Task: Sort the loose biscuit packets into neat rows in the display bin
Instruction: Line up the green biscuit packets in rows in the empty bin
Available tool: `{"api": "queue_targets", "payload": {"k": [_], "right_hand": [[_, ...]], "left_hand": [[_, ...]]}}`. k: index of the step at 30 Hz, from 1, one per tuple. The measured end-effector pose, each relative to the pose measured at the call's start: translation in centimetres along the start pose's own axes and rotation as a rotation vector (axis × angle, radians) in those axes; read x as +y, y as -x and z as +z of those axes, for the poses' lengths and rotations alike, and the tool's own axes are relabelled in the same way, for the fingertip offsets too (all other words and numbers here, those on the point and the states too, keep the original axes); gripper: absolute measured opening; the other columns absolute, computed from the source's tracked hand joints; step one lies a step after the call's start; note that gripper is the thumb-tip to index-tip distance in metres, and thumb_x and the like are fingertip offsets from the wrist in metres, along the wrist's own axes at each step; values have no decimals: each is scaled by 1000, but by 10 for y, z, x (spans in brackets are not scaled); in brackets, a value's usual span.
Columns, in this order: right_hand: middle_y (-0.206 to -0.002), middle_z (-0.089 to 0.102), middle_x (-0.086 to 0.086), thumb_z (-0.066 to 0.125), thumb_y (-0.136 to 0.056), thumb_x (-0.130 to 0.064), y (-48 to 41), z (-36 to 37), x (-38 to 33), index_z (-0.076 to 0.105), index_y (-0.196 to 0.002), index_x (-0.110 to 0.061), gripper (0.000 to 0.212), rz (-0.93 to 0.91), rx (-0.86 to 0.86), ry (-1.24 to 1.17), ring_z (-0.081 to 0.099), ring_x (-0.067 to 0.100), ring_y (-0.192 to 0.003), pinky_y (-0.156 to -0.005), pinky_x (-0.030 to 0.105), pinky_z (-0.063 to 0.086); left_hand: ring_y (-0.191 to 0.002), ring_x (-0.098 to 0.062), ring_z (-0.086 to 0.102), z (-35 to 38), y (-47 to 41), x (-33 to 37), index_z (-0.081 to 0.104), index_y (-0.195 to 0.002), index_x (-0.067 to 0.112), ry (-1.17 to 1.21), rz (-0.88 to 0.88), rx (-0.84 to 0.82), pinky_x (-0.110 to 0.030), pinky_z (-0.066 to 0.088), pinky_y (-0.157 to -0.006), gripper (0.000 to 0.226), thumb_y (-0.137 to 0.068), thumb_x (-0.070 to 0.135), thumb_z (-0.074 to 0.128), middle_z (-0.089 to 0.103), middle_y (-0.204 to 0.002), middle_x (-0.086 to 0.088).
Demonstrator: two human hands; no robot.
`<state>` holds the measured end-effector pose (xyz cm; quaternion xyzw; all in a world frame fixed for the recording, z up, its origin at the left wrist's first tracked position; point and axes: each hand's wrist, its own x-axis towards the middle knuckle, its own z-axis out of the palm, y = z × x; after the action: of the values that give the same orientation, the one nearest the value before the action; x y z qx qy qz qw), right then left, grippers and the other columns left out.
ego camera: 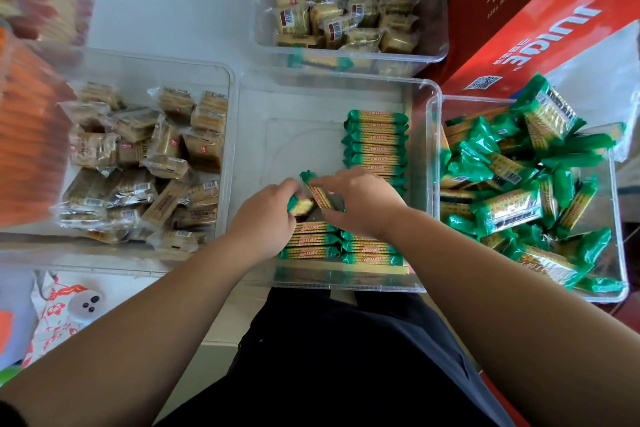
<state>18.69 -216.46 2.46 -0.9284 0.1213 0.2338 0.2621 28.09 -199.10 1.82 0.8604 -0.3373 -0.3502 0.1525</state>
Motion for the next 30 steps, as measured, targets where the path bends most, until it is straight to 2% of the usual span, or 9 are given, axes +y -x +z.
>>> {"api": "queue_targets", "payload": {"k": [4,7,10,13,16,19,22,27,30], "right_hand": [[-116,63,-8,61,-87,-65,-7,2,1,59,-127,-33,51,41,77,235,45,20,-117,-103,41,37],[-110,65,-7,67,-81,-66,-12,5,0,58,-121,-28,56,38,145,350,44,22,-115,-101,41,34],[-103,69,-5,69,-79,-55,-17,7,-3,52,-127,-25,59,94,177,343,43,25,-113,-96,42,32],[-96,71,-3,68,-81,-36,-20,10,-4,50,-133,-24,56,106,196,324,43,25,-112,-95,42,30],[-102,70,-2,65,-88,-25,-20,7,1,56,-136,-28,49,62,211,249,43,24,-117,-97,42,29],[-106,64,-2,54,-99,-31,-18,1,5,67,-119,-37,23,-5,136,268,40,21,-118,-96,42,25],[-115,63,-2,47,-104,-31,-13,3,8,66,-117,-41,25,-36,79,268,37,21,-126,-97,43,19],[-133,61,-7,43,-105,-30,-6,4,10,63,-125,-43,31,-50,22,224,27,18,-143,-112,49,12],[-136,60,-7,46,-102,-26,1,3,16,64,-125,-41,33,-57,33,186,25,18,-146,-116,51,12]], "left_hand": [[-85,-17,59,1,1,2,43,-111,29,15,-50,31,-25,40,-58,30,-97,13,64,66,-109,-4],[-93,-18,62,1,3,2,43,-118,26,22,-49,33,-27,49,-67,35,-96,12,67,66,-114,-4],[-95,-18,59,0,2,2,54,-126,20,8,-62,22,-30,48,-73,33,-95,13,66,63,-111,-1],[-83,-17,56,0,-1,1,58,-103,19,1,-48,0,-27,40,-62,14,-95,9,63,60,-94,2],[-89,-20,57,7,-3,-1,61,-95,20,73,-82,-54,-23,39,-62,15,-90,9,71,57,-99,-1],[-90,-17,61,16,-6,0,61,-99,21,414,-329,-50,-24,46,-60,20,-89,9,74,60,-106,-2],[-87,-20,66,17,-14,3,52,-109,18,790,-577,20,-32,51,-63,22,-95,21,69,65,-106,-8],[-89,-17,65,26,-19,6,41,-147,32,717,-520,-25,-27,48,-57,39,-108,28,48,59,-118,-1],[-91,-14,63,35,-19,6,49,-143,27,657,-475,-35,-23,49,-59,36,-107,27,51,63,-118,-1]]}}
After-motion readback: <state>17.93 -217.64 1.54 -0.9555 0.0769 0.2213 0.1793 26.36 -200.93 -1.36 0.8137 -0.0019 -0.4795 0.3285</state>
